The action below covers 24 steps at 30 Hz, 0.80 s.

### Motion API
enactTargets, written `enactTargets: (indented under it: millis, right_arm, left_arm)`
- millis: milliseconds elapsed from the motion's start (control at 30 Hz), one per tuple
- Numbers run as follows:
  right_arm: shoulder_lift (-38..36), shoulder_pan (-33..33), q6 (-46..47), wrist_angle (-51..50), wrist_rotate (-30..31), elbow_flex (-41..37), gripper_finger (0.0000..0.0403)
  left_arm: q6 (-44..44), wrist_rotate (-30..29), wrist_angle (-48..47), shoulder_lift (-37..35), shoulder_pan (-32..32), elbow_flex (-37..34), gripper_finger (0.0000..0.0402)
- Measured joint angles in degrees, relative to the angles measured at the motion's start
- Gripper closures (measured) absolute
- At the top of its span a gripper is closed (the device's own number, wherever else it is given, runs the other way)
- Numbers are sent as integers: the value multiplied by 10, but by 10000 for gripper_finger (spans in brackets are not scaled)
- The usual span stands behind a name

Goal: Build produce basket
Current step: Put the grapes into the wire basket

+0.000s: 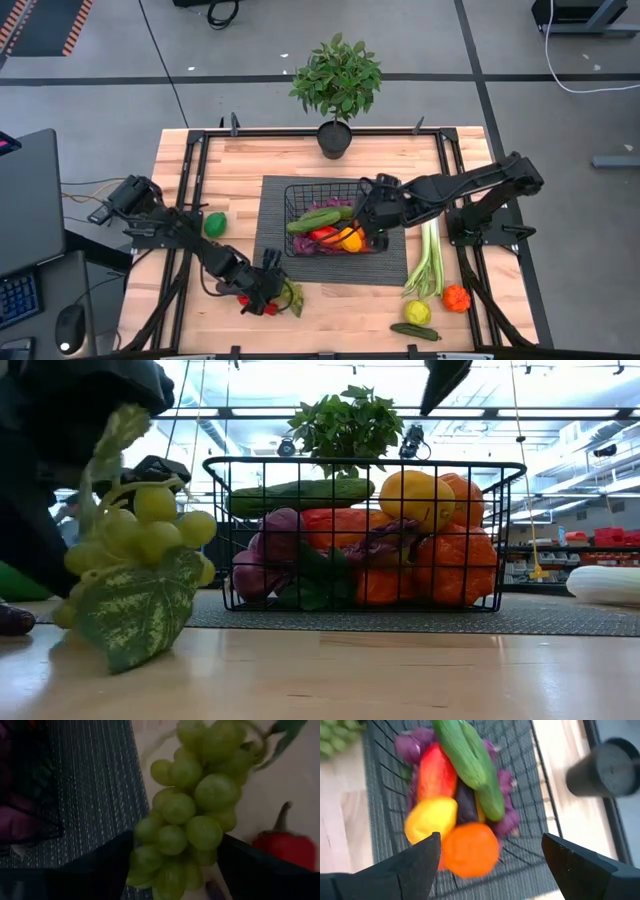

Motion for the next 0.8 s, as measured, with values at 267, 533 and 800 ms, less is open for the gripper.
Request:
enactTargets:
  millis: [267,533,800]
  right_arm:
    - [-61,0,30,-69,35,0,54]
    - [-146,17,82,-110,42,0,55]
    - [-185,50,120,-108,43,0,55]
  left_arm:
    - [73,-7,7,-5,5,74,263]
    - [113,-5,-76,-5,56,174,393]
    - [112,125,-224,-5,81,228,324]
